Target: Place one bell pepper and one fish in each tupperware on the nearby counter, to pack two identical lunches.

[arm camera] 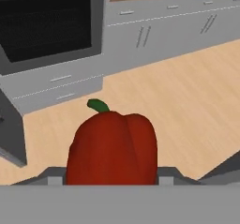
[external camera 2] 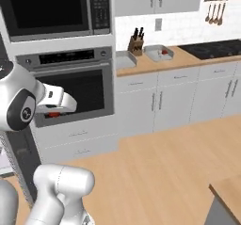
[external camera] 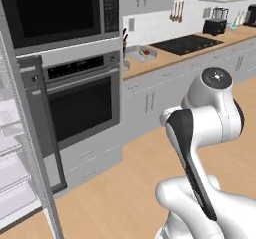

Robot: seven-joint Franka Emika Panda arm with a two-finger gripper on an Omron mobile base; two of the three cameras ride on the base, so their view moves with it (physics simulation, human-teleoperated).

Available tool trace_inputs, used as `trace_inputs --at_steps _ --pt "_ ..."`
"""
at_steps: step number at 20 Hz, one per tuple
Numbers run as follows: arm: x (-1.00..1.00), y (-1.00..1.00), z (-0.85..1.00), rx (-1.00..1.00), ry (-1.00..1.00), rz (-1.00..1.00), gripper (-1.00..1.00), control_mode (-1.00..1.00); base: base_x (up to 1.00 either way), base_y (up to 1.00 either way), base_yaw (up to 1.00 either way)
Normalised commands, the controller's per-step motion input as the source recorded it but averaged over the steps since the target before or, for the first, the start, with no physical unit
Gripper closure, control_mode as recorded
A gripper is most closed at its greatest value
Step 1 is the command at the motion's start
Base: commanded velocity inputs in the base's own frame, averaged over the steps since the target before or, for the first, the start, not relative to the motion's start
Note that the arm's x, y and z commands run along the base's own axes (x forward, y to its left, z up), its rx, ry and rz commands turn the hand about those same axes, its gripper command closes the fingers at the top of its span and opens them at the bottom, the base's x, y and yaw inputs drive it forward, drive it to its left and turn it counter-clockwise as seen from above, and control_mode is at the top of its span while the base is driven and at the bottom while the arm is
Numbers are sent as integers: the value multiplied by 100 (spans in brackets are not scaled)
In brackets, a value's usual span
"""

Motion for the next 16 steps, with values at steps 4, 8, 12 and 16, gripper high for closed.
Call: trace_inputs --at_steps 4,8,12,16 --pt "0 0 0 0 0 0 100 100 100 -25 0" --pt "0 0 0 0 0 0 100 100 100 -35 0" --pt "0 0 0 0 0 0 100 100 100 -53 0" --pt "0 0 0 0 0 0 100 100 100 -57 0"
